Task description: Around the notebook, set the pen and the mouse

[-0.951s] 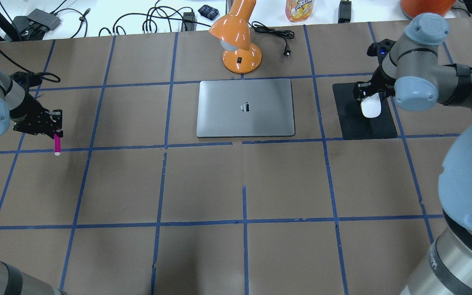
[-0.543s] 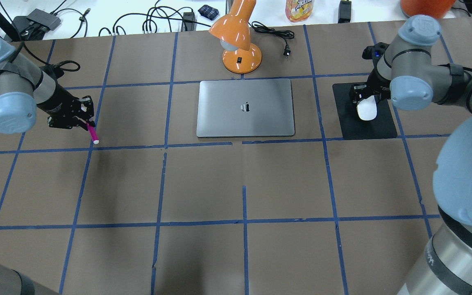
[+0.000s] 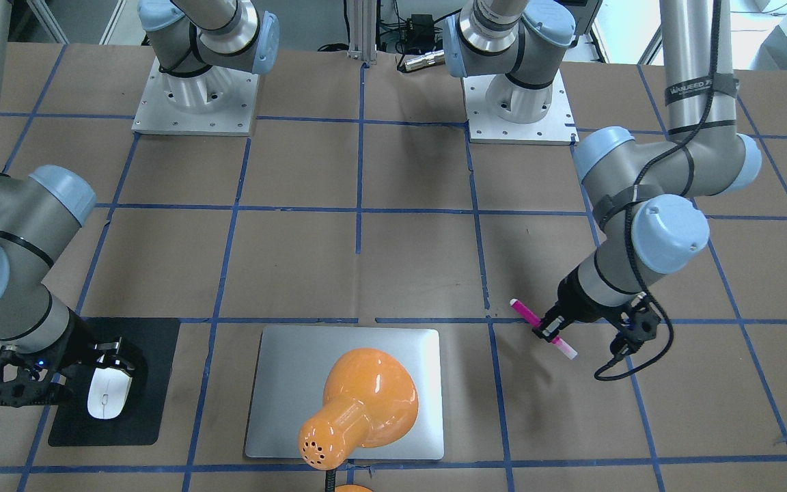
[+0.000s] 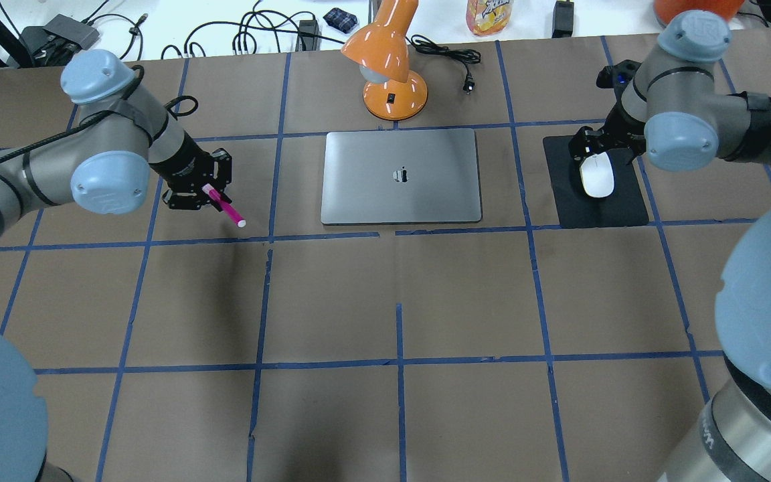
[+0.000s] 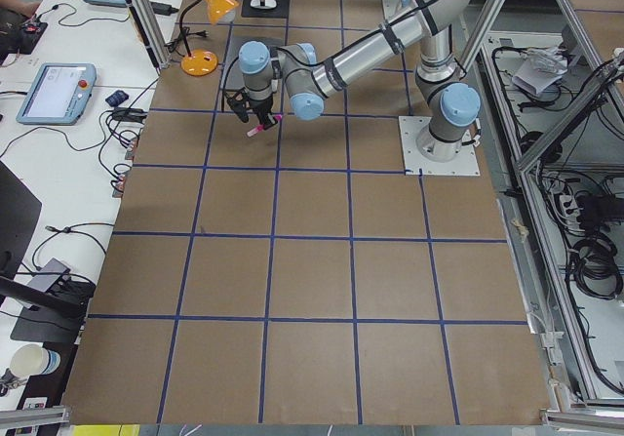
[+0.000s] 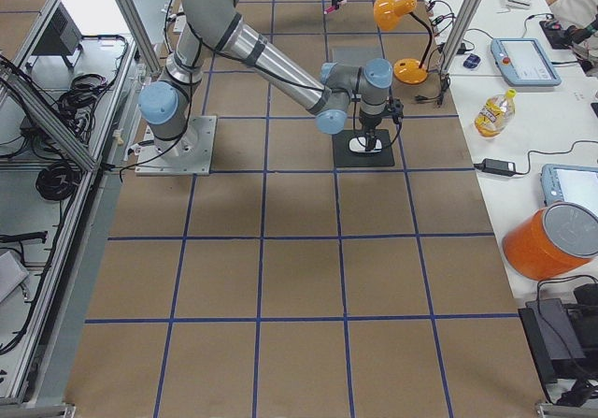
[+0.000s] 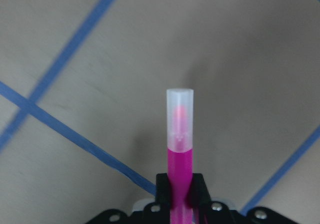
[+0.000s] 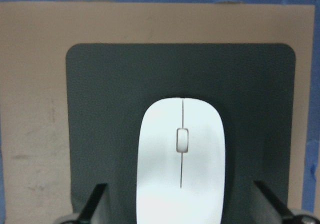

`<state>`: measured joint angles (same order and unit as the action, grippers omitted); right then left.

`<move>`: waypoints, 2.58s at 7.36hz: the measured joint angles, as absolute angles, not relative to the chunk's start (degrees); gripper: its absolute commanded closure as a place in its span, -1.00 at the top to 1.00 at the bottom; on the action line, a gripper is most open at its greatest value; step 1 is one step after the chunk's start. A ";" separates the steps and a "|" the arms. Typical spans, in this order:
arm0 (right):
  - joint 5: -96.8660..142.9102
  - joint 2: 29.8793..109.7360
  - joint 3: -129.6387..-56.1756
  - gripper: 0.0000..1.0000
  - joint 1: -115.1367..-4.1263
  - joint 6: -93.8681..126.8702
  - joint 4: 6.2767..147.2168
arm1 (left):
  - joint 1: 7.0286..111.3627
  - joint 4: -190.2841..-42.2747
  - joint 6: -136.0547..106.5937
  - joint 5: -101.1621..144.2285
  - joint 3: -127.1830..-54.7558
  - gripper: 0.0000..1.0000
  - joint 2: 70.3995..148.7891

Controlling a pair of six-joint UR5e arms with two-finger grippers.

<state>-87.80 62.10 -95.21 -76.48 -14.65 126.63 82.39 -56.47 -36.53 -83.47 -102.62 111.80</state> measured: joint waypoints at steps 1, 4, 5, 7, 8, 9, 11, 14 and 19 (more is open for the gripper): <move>-88.06 66.17 -94.08 1.00 -76.58 -14.06 120.35 | 86.12 -55.29 -43.49 -83.46 -102.71 -1.00 111.97; -89.55 80.04 -90.49 1.00 -77.86 -10.26 102.05 | 96.39 -52.85 -62.51 -83.35 -102.86 -1.00 112.52; -88.58 83.41 -90.11 1.00 -80.74 -7.27 100.07 | 99.72 -52.77 -69.07 -83.40 -102.85 -1.00 112.91; -87.54 88.01 -90.08 1.00 -85.82 -2.40 98.58 | 106.04 -52.73 -81.35 -83.53 -102.83 -1.00 114.80; -87.63 89.09 -90.18 1.00 -87.24 -1.47 98.08 | 108.52 -52.54 -85.68 -83.65 -102.83 -1.00 115.83; -88.19 89.55 -89.84 1.00 -88.25 -0.60 96.52 | 110.52 -52.40 -89.50 -83.74 -102.80 -1.00 116.61; -90.18 89.04 -86.25 1.00 -89.00 1.50 89.45 | 112.10 -52.08 -93.50 -83.84 -102.70 0.21 117.39; -90.14 87.20 -82.78 1.00 -89.17 2.75 85.20 | 112.34 -52.03 -92.36 -83.67 -102.25 1.00 117.74; -88.30 86.05 -81.60 1.00 -89.20 2.81 84.73 | 104.81 -53.29 -64.86 -83.66 -101.56 1.00 113.71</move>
